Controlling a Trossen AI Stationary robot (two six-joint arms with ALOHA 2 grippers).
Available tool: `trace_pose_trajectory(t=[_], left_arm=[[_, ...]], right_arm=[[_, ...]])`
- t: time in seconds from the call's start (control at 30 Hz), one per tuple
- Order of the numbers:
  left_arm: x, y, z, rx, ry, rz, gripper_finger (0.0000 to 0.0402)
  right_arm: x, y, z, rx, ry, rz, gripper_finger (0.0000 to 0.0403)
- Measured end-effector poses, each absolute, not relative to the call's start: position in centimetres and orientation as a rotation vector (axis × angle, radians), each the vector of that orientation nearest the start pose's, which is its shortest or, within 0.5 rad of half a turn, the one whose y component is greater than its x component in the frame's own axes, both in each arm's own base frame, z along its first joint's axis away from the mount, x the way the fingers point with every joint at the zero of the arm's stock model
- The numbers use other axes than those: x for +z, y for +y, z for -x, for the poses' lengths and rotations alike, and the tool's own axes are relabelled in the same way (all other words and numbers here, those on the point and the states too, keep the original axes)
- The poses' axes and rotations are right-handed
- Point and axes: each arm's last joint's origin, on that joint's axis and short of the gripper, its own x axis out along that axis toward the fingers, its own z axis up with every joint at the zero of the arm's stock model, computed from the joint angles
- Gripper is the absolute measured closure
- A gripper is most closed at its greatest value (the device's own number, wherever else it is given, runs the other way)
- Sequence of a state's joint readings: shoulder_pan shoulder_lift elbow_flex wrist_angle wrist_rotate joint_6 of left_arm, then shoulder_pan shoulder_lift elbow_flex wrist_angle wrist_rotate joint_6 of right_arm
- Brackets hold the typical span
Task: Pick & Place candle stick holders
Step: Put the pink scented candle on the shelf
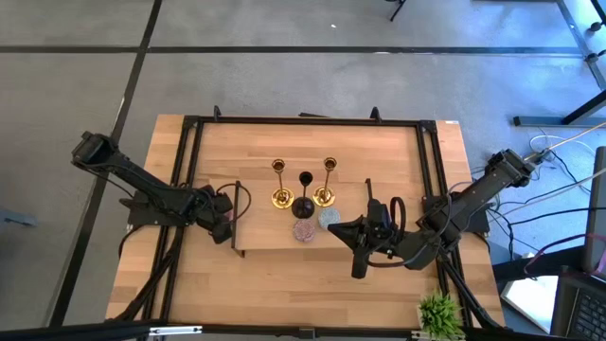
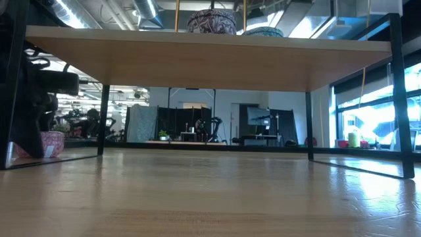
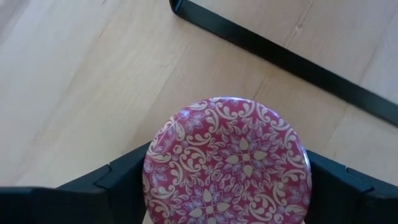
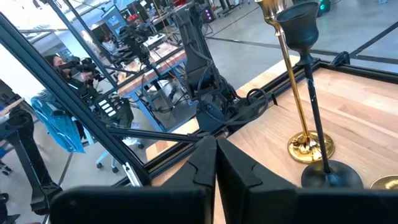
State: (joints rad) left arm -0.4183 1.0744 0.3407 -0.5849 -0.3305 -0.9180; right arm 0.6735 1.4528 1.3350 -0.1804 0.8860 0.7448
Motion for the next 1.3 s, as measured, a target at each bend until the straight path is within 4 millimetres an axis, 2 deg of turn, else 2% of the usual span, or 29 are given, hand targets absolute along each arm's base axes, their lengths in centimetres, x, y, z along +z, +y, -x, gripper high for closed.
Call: trace_pose_trajectory(t=[0.2, 0.43, 0.83, 1.3], left_arm=[[12.0, -4.7, -12.9, 0.493, 1.126, 0.346, 0.0105], [12.0, -4.7, -12.8, 0.500, 1.140, 0.361, 0.0107], [14.3, -4.7, -12.5, 0.522, 1.194, 0.376, 0.0107], [15.9, -4.8, -11.7, 0.400, 1.179, 0.591, 0.0107]], right_arm=[[37.2, 18.3, -26.5, -0.275, 0.117, -0.541, 0.0389], [37.2, 18.3, -26.6, -0.276, 0.116, -0.551, 0.0389], [37.2, 18.3, -26.5, -0.276, 0.116, -0.552, 0.0389], [37.1, 18.3, -26.5, -0.276, 0.117, -0.551, 0.0389]])
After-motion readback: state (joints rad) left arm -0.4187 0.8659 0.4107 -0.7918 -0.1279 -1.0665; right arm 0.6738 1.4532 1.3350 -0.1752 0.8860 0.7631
